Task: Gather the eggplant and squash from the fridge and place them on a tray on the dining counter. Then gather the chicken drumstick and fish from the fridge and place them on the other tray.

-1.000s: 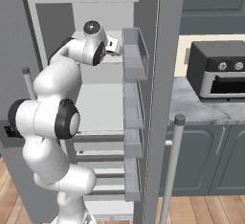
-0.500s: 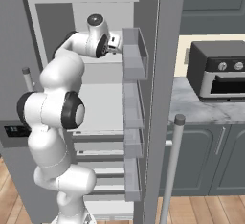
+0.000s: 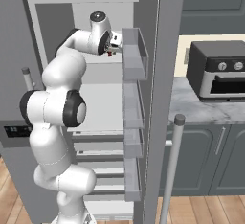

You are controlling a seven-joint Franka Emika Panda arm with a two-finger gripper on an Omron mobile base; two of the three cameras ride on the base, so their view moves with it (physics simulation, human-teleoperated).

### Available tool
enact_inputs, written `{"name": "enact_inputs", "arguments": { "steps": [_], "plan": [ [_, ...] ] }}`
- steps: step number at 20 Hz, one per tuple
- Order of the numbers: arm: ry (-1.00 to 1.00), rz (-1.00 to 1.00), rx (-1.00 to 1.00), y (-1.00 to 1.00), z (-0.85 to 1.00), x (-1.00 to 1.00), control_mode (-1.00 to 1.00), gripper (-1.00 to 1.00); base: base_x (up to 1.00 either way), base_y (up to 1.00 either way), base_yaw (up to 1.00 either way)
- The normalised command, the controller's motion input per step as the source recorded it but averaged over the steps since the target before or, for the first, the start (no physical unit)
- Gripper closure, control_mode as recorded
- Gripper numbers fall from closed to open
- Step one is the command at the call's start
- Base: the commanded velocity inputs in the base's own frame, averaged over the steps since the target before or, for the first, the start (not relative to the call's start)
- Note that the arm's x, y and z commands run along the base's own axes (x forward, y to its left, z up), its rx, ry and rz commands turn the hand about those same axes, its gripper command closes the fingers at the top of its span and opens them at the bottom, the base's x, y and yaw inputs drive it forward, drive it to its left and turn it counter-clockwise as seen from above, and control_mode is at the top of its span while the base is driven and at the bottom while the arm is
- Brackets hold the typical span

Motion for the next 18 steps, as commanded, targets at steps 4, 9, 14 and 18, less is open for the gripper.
{"name": "enact_inputs", "arguments": {
  "steps": [4,9,14,18],
  "plan": [
    [0.0,0.0,0.0,0.0,-0.81,0.0,-1.0,1.0,0.0,0.0,0.0],
    [0.02,0.0,0.0,0.06,-0.61,-0.09,-1.0,1.0,0.0,0.0,0.0],
    [0.0,0.0,0.02,0.0,-0.33,-0.53,-1.0,1.0,0.0,0.0,0.0],
    [-0.02,0.0,0.04,0.0,-0.32,-0.9,-1.0,1.0,0.0,0.0,0.0]
  ]
}}
